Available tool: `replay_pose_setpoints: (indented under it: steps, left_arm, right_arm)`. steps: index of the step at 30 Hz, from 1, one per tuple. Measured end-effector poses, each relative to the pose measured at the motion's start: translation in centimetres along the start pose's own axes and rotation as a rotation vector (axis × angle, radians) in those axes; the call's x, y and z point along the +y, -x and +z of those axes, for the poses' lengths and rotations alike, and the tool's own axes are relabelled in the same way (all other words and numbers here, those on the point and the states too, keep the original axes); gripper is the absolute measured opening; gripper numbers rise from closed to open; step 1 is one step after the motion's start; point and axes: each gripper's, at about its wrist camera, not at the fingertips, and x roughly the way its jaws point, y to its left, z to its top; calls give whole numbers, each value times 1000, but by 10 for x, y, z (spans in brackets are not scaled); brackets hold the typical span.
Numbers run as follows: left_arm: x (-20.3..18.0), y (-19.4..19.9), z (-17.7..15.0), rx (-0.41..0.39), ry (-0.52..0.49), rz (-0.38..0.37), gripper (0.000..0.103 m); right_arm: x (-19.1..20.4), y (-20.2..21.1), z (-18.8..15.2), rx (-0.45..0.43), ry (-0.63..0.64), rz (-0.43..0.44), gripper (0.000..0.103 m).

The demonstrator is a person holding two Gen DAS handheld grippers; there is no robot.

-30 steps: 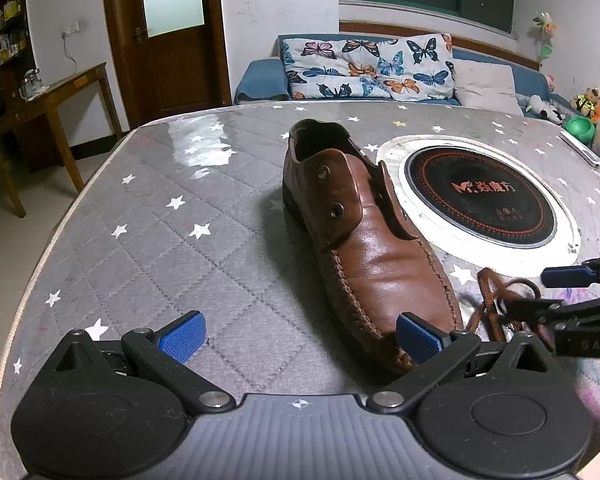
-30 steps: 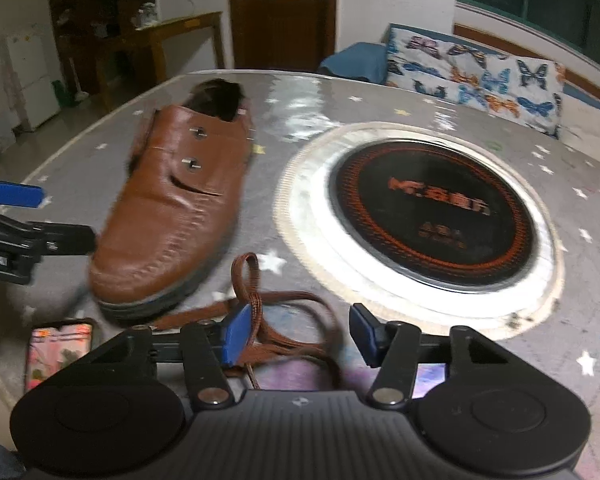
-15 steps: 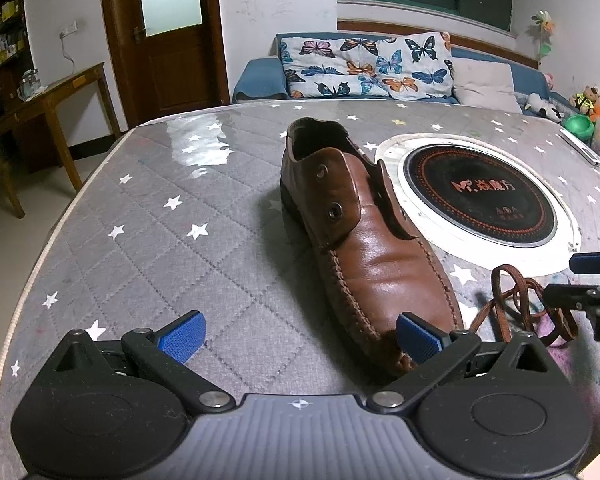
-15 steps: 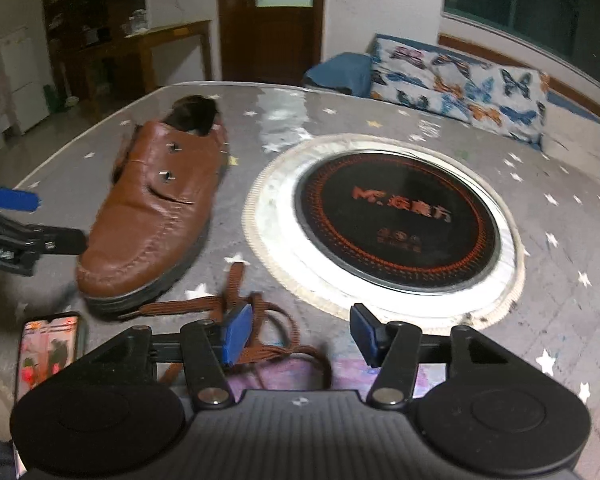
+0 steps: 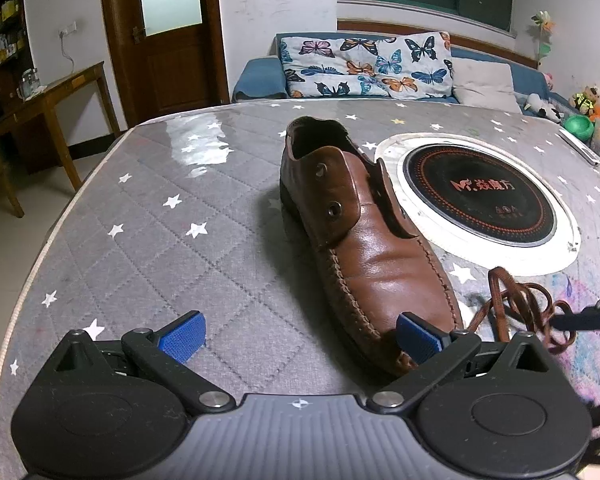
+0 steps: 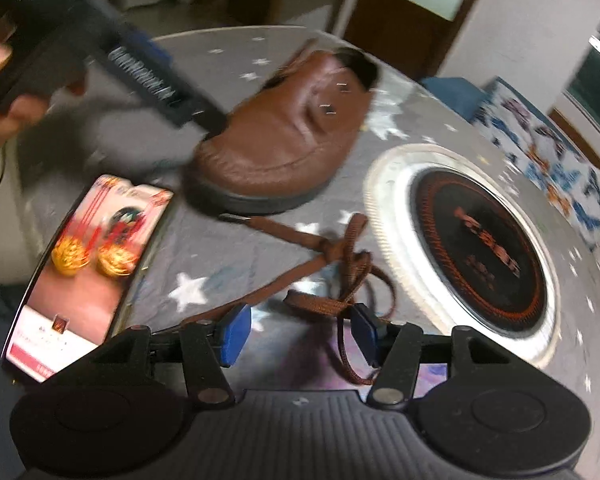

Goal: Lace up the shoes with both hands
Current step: 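Grasp the brown shoelace near its tip with the right gripper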

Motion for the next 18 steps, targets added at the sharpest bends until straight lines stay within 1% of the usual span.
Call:
replay_pose_setpoints:
  steps: [5, 8, 11, 15, 18]
  left_arm:
    - [1, 0, 0, 2, 1, 6, 103]
    - [2, -1, 1, 5, 10, 10, 103]
    - [3, -2, 0, 6, 16, 7, 103]
    - [3, -2, 1, 5, 20, 5, 103]
    - [2, -1, 1, 4, 14, 5, 103]
  right_arm:
    - [13, -3, 2, 7, 85, 7, 58]
    - [21, -5, 3, 11, 136, 11, 62]
    - [28, -7, 4, 12, 177, 15, 62]
    - [12, -14, 13, -15, 75, -11, 62]
    - [3, -31, 15, -10, 24, -26, 60]
